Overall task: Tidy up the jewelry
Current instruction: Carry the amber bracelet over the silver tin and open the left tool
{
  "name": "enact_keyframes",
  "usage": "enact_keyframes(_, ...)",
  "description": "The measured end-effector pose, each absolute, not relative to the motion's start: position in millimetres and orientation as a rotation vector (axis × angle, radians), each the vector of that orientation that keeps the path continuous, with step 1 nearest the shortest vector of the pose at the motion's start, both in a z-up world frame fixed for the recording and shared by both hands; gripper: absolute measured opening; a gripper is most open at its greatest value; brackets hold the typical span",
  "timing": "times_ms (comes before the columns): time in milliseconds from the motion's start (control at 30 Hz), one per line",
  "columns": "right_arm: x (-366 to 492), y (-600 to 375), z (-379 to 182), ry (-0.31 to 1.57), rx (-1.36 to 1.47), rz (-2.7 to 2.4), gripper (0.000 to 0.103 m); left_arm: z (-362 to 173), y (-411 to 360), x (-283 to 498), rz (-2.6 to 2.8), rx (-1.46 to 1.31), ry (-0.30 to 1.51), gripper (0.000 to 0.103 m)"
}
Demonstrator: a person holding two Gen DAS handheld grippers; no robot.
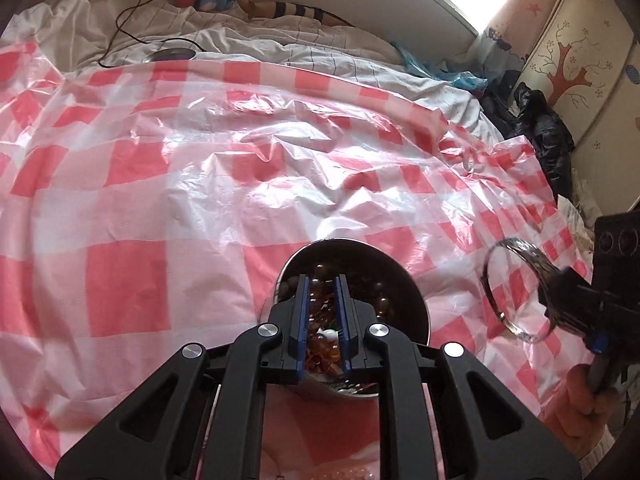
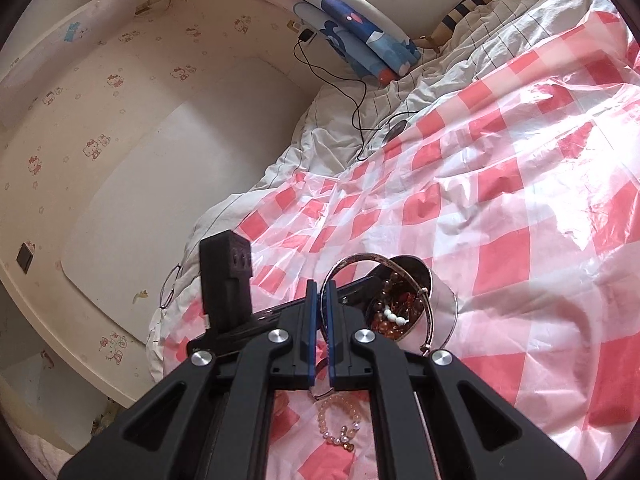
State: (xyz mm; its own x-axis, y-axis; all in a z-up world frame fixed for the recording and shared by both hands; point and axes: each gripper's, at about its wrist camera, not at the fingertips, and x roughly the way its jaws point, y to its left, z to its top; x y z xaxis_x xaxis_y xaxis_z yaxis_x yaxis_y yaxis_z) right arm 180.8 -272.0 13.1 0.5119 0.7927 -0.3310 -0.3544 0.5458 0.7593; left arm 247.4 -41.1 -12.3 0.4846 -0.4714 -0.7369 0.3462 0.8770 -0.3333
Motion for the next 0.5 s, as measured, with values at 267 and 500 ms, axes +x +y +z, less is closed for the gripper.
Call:
enact_keyframes(267, 213, -213, 5, 0.812, 0.434, 0.709, 0.005, 26, 7, 209, -0.425, -0.128, 0.859, 0.048)
enact_keyframes(500, 196, -190, 4, 0.798, 0.196, 0.555, 0.021, -2, 47, 184, -0.321, -0.068, 0.954, 0.049)
